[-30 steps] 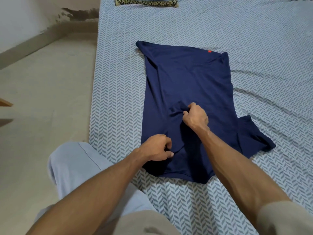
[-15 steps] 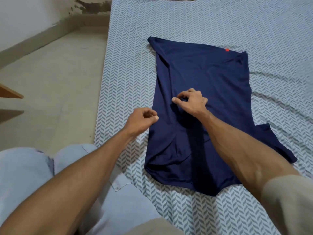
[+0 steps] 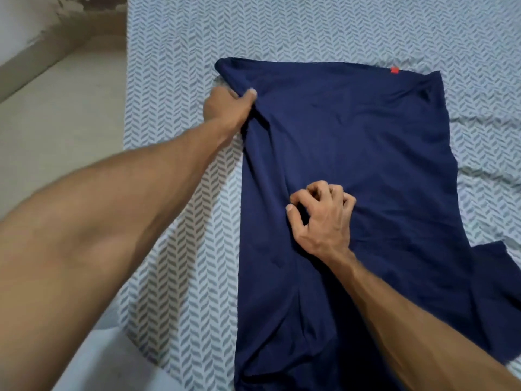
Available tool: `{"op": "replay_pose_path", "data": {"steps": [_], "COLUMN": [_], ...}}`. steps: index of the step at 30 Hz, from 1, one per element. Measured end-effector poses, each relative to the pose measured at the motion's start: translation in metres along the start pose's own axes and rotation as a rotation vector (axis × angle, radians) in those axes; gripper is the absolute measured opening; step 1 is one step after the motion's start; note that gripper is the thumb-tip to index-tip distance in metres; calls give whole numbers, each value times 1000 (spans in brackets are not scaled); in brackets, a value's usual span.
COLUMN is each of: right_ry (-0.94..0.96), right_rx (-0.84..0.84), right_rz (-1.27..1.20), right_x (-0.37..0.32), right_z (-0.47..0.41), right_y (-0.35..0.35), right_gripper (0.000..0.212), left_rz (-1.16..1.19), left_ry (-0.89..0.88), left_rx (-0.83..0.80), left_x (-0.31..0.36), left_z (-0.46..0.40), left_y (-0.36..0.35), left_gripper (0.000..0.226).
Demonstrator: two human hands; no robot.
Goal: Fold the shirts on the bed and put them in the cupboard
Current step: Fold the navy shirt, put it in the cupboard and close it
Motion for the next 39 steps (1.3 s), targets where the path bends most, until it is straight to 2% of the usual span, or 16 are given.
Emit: {"op": "replay_pose_path", "data": {"steps": [2,3,5,8,9,11,15,21,23,25,27,29,32,34,39], "right_ry": [6,7,15,26,25,24,12,-3,-5,-4,-8,-12,-31,-55,-137], "right_rx": [14,20,35,62,74,98,133,146,149,146,127,104,49,-18,-198], "right_rz": [-6,-12,-32,-93,-115,-156,-239,-245,-236,-214,-198,-168,-114,-77,36], "right_x": [-2,-1,0,1,1,2,5,8,8,9,9,8,4,1,-11], "right_z": [1,1,2,2,3,2,4,5,5,5,3,4,3,1,16], "right_y": [0,-1,-1,-1,-1,-1,-3,-7,-8,-9,-10,-8,-2,3,34], "right_gripper": [13,12,11,11,11,13,13,12,13,12,12,15,22,27,41], "left_rz": [14,12,-51,-155,-168,-142,-10,-59,-65,-21,121,196,98,19,-247], "left_ry": [53,75,74,-92,-118,-142,-133,-182,-192,-177,-146,-164,-264,-249,-195], "left_rx": [67,80,101,126,110,52,-116,-293,-342,-421,-511,-471,-317,-348,-443], "left_x": [13,20,31,52,60,79,110,119,112,106,101,86,33,-9,-93], "left_z": [-27,-37,-51,-54,-52,-51,-40,-31,-31,-31,-22,0,64,120,239], "left_y": [-2,-3,-2,-3,-5,-15,-40,-81,-89,-89,-80,-60,-22,8,69], "left_gripper": [55,56,43,14,6,13,7,8,7,27,34,33,41,46,42]}}
Point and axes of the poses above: each hand's wrist, its own z-axis away from the middle knuckle, its own y-axis out of the back of the hand, x = y × z, the point moved 1 cm from there along -z, towards the middle knuckle, and after that the axes turned 1 degree about -y, right-handed, at the moved point
